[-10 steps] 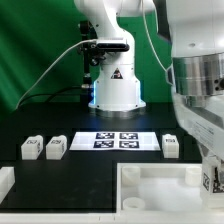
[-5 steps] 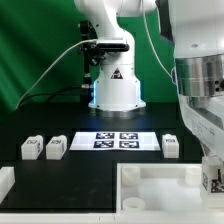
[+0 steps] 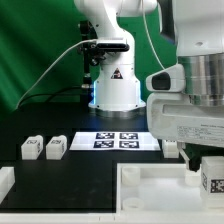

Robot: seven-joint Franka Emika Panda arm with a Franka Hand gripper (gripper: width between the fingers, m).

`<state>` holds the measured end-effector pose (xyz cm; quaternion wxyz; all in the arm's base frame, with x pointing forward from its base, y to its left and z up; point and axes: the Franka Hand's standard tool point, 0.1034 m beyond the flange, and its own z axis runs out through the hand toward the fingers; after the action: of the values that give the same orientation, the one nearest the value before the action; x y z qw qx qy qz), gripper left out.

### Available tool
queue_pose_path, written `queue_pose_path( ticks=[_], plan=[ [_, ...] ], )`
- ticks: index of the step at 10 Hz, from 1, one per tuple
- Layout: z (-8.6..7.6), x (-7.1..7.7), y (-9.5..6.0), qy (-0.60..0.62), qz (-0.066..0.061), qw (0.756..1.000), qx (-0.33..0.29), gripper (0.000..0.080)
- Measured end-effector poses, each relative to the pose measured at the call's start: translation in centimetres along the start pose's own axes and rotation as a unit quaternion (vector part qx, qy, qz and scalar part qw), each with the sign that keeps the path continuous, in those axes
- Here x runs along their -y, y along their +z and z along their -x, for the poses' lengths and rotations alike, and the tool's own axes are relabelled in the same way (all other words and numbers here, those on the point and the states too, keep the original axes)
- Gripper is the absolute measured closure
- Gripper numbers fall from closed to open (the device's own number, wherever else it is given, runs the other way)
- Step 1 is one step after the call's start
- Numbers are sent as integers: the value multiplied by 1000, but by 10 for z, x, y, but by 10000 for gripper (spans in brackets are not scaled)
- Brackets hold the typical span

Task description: Assemble one leg

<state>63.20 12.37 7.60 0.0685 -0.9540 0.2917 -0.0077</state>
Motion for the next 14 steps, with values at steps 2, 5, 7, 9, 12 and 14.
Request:
queue_pose_path(
  ticks=[2,5,7,9,12,14],
  plan=[
    [-5,0,-3,-201,28,979,-10,151],
    [-7,-2,-2,-262,34,964,-11,270],
    [-7,-2,-2,-230,33,972,-12,455],
    [-8,-3,-2,-119,32,992,-16,509],
    [-8,-7,-1,192,34,980,-28,509],
    [-8,-9,-1,368,25,929,-30,509]
  ],
)
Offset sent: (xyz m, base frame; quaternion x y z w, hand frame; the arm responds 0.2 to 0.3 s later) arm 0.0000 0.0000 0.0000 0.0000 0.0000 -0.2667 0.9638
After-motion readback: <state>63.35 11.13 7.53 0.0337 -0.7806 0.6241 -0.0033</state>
